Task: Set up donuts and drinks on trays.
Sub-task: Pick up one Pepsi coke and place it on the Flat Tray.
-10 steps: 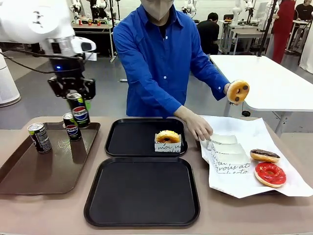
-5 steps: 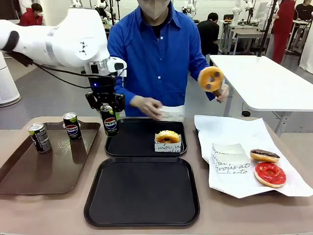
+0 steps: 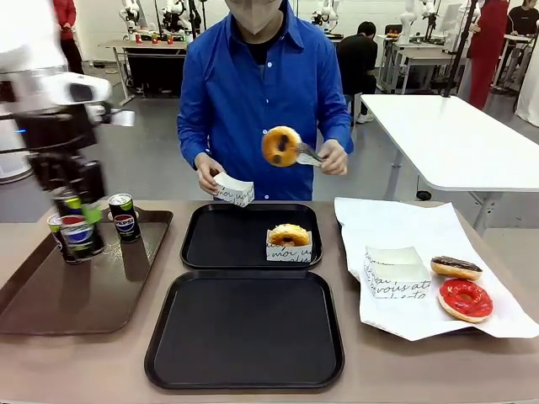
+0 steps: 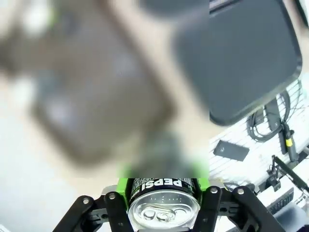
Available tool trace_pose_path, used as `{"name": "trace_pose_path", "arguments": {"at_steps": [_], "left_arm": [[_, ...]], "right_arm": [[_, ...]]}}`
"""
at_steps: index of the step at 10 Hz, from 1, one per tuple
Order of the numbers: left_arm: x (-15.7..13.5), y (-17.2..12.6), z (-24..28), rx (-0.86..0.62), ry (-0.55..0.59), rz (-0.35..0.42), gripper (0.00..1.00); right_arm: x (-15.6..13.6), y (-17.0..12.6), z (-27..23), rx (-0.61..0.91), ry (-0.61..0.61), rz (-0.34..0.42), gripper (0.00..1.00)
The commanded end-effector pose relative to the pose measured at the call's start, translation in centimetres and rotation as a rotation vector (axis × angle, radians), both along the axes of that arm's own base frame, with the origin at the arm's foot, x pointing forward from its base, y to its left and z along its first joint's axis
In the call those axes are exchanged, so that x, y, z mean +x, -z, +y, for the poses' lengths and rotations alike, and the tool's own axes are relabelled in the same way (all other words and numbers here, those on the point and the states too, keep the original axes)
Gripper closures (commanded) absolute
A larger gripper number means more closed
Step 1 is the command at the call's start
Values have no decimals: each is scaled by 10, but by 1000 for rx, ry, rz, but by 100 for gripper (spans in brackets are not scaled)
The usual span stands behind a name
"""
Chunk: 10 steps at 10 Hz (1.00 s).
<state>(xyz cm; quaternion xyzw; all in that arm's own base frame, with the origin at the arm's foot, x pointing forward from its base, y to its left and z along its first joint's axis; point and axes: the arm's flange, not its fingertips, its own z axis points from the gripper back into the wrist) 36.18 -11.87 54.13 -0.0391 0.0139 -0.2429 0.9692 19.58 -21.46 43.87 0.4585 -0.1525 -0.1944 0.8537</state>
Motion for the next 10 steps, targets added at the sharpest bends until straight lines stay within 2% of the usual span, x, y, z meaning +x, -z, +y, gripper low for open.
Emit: {"name": "trace_pose_path", "arguments": {"at_steps": [1, 3, 6, 10], "left_arm": [[-14, -2, 7, -30, 3, -56, 42], [-2, -8, 8, -38, 11, -62, 42], [-4, 3, 7, -46, -28, -81, 42], [49, 8, -19, -45, -56, -77, 42]], "right_arm": [[-1, 0, 0, 4, -4, 4, 0], [-1, 0, 0, 4, -4, 4, 0], [-1, 0, 0, 4, -4, 4, 0], [-1, 0, 0, 4, -4, 4, 0]]}}
